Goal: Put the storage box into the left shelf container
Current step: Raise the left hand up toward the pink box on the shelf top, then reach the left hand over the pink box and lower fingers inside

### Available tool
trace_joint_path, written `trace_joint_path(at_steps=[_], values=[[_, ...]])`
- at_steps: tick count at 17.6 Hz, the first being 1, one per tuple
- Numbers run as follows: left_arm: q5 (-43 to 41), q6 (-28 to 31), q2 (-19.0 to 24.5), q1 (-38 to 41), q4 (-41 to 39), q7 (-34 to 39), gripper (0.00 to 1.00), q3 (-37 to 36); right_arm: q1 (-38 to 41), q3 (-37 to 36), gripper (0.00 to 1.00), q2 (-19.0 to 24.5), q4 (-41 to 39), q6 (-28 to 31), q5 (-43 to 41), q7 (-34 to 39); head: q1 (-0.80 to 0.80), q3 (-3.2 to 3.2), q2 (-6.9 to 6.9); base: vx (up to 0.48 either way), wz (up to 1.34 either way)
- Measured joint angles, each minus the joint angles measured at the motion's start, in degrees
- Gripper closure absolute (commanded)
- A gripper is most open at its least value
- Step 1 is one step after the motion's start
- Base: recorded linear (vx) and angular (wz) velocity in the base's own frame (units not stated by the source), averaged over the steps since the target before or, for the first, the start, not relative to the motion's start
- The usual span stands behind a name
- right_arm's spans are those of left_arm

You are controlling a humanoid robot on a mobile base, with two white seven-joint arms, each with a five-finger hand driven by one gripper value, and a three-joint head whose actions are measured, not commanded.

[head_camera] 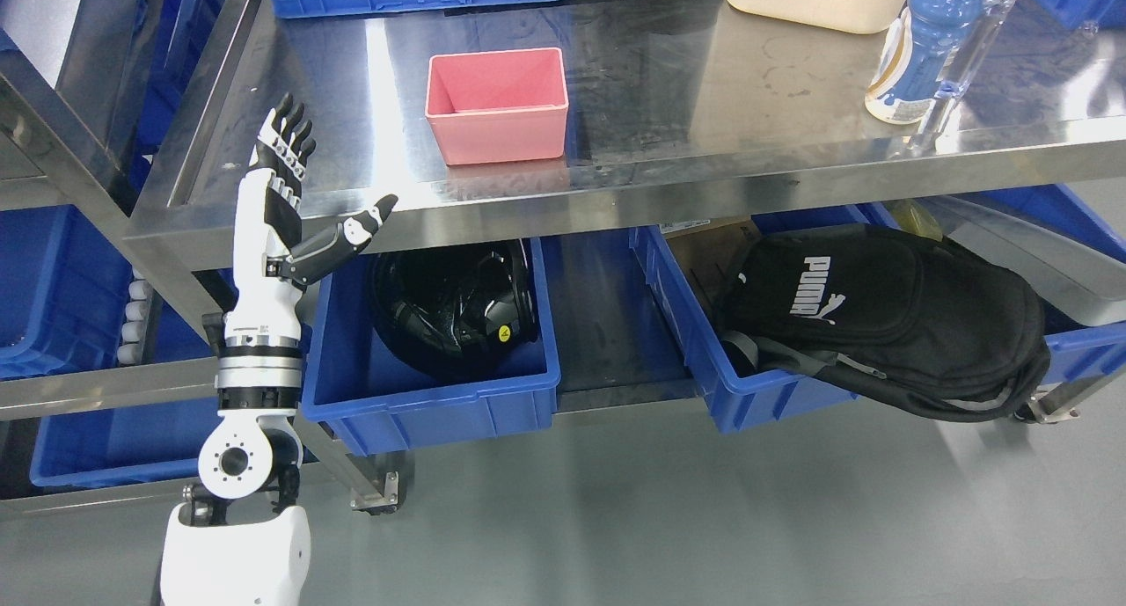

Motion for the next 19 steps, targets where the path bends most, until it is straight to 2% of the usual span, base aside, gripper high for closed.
trace_joint_path(at_steps=[6,8,10,13,15,19], values=[[0.0,1.6,0.0,-1.1,0.0,0.0,0.00,0.1,0.0,0.0,0.00,0.0,0.0,0.0,0.0,0.0,0.00,0.00,0.00,0.000,0.00],[0.0,2.2,0.0,-1.8,0.0,-0.5,0.04,0.3,0.0,0.0,0.00,0.0,0.0,0.0,0.0,0.0,0.00,0.00,0.00,0.000,0.00],[0.0,2.4,0.0,-4.5,0.1,-2.3,0.04,0.6,0.0,0.0,0.00,0.0,0.0,0.0,0.0,0.0,0.00,0.00,0.00,0.000,0.00],[0.0,2.6,1.2,-10.6,1.3,-9.2,0.03,0.5,0.0,0.0,0.00,0.0,0.0,0.0,0.0,0.0,0.00,0.00,0.00,0.000,0.00],[-0.2,2.6,3.7,-15.6,3.3,-17.0,0.03,-0.2,0.0,0.0,0.00,0.0,0.0,0.0,0.0,0.0,0.00,0.00,0.00,0.000,-0.01],[-5.1,2.7,6.8,-22.4,6.7,-26.1,0.02,-2.1,0.0,0.0,0.00,0.0,0.0,0.0,0.0,0.0,0.00,0.00,0.00,0.000,0.00]])
